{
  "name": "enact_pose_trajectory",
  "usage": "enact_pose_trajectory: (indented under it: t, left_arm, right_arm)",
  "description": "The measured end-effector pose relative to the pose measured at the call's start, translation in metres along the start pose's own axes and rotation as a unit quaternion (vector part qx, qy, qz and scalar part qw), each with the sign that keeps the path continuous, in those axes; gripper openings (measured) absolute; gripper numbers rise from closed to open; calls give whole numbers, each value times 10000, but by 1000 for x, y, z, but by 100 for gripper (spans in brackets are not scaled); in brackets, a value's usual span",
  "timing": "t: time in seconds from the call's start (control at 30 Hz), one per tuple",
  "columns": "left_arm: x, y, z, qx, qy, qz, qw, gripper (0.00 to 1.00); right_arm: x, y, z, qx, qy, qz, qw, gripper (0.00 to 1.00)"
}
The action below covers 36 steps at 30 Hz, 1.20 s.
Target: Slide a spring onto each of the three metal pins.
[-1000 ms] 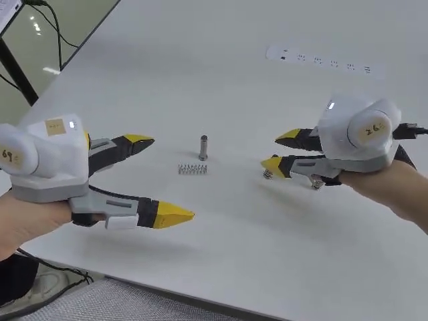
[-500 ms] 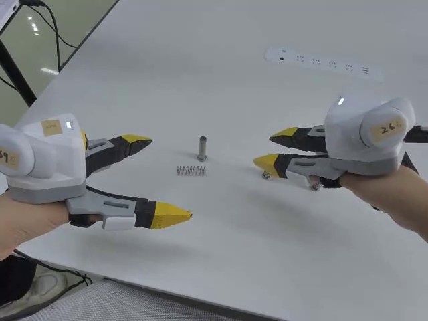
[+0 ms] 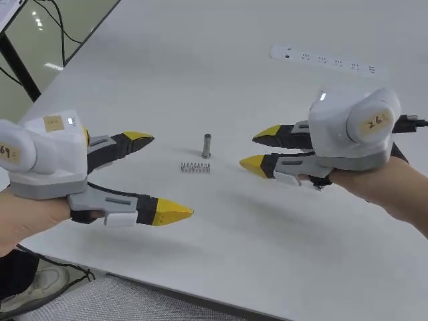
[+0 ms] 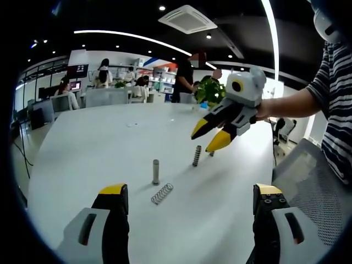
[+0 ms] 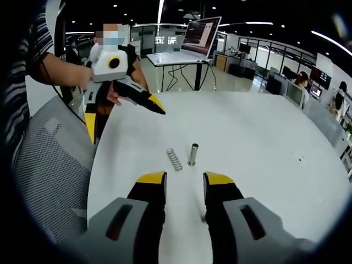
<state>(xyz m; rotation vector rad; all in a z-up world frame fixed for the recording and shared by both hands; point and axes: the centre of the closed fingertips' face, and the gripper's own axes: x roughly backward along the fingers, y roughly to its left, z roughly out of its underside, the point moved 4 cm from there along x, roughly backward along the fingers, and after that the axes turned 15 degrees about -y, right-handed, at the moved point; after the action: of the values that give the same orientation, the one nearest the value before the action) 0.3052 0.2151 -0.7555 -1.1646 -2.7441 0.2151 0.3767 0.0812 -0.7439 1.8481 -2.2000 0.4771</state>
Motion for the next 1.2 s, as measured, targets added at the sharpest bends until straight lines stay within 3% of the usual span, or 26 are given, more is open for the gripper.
enact_pose_trajectory:
  t: [0.23, 0.4, 0.63, 0.97, 1.2]
  left_arm:
    - [-1, 1, 0, -15, -12, -8, 10000, 94]
    - [-2, 2, -2, -10, -27, -4, 10000, 94]
    - [-2, 2, -1, -1, -15, 1, 10000, 94]
    - [1, 4, 0, 15, -12, -32, 10000, 94]
    - [2, 6, 0, 8, -14, -45, 10000, 94]
  right_arm:
    - [-13, 8, -4, 330, 255, -477, 9980, 27]
    - [-26, 12, -5, 663, 525, -831, 9929, 27]
    - [-43, 15, -3, 867, 757, -1210, 9860, 25]
    - [-66, 18, 4, 1079, 1120, -1610, 9746, 24]
    - [-78, 20, 12, 1054, 1264, -1701, 9716, 22]
